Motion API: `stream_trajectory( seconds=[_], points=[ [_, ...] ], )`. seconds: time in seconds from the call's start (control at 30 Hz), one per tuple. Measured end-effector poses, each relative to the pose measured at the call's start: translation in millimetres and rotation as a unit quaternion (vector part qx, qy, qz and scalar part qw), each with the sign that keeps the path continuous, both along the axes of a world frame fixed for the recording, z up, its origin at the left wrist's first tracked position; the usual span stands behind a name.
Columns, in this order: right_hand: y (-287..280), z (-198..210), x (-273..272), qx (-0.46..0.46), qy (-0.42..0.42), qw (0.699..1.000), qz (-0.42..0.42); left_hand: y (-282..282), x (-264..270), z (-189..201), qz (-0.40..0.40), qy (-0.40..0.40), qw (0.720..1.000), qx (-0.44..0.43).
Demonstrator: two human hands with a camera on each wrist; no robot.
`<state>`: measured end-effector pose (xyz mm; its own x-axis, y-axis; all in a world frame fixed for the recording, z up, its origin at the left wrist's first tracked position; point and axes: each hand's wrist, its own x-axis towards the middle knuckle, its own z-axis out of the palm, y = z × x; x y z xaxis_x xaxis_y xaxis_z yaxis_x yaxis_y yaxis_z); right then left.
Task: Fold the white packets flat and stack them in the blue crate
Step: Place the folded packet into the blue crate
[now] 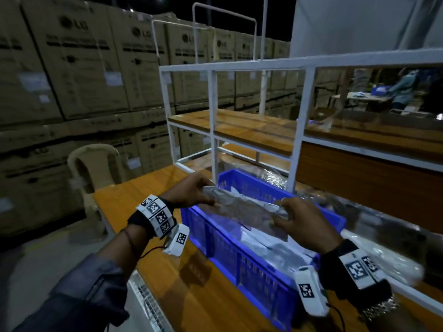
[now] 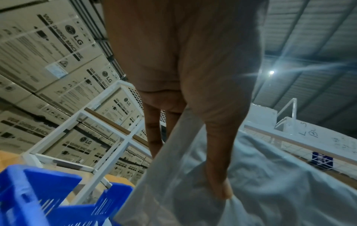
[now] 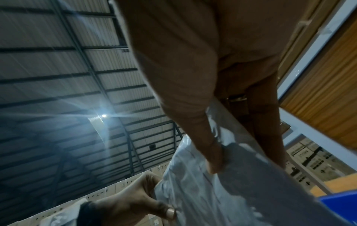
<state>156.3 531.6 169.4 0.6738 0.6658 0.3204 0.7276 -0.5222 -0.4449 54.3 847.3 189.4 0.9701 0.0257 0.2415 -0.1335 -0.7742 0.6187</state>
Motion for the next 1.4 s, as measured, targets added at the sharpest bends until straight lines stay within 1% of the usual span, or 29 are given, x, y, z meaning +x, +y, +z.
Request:
stream_trajectory(
  seconds=[0.1,0.17,0.3,0.37,0.43,0.5,0.6,0.67,0.73,0.77,0.87,0.93,1.03,1.07,1.13,1.2,1.27,1.4],
  points=[
    [20.0,2.1,7.2,0.002,0.024,1.000,0.002,34.2,29.3,1.3,-0.015,-0.004,1.000,0.026],
    [33.5,10.7,8.2,0.001,0.028,1.000,-0.002,53.2,49.5,2.8,-0.024,-0.002,0.999,0.042],
    [75.6,22.5,30.7,-0.036,-0.005,0.998,-0.052,97.6,100.1,4.9,-0.058,-0.014,0.996,0.063],
    [101.3,27.0,47.6,-0.059,-0.002,0.995,-0.077,120.9,128.4,0.9,-0.067,0.005,0.995,0.069],
    [126.6,23.9,66.6,-0.069,0.026,0.992,-0.099,141.4,158.3,-9.3,-0.087,0.044,0.990,0.099],
    [147.9,12.6,86.1,-0.094,0.056,0.982,-0.151,151.8,184.0,-16.1,-0.109,0.070,0.980,0.148],
    [167.9,-21.8,116.1,-0.132,0.099,0.963,-0.213,157.7,211.9,-33.2,-0.137,0.122,0.960,0.210],
    [171.7,-45.6,130.6,-0.140,0.136,0.955,-0.225,160.3,236.1,-54.2,-0.180,0.143,0.943,0.240],
    [171.7,-69.6,140.8,-0.146,0.158,0.952,-0.220,163.0,270.5,-80.6,-0.210,0.136,0.926,0.284],
    [171.1,-80.6,144.7,-0.145,0.163,0.950,-0.223,161.4,280.4,-85.1,-0.214,0.144,0.914,0.314],
    [171.4,-104.2,153.5,-0.138,0.170,0.948,-0.233,145.3,286.3,-76.9,-0.213,0.171,0.888,0.371],
    [176.4,-108.1,154.4,-0.137,0.179,0.945,-0.238,135.8,296.3,-81.1,-0.225,0.190,0.869,0.397],
    [179.1,-117.4,161.1,-0.139,0.196,0.941,-0.240,127.0,308.5,-89.8,-0.225,0.201,0.856,0.420],
    [178.9,-118.9,161.6,-0.145,0.191,0.941,-0.239,124.3,310.5,-89.6,-0.225,0.202,0.852,0.427],
    [177.8,-123.7,163.9,-0.145,0.189,0.942,-0.238,119.2,313.4,-94.7,-0.227,0.190,0.854,0.427],
    [176.5,-129.8,167.2,-0.142,0.193,0.940,-0.242,114.3,313.5,-104.8,-0.230,0.197,0.849,0.434],
    [177.2,-134.0,167.2,-0.160,0.185,0.941,-0.235,112.3,311.9,-116.1,-0.228,0.220,0.839,0.441],
    [186.3,-149.3,165.8,-0.222,0.138,0.943,-0.205,113.1,315.8,-133.4,-0.229,0.266,0.833,0.427]
  ],
)
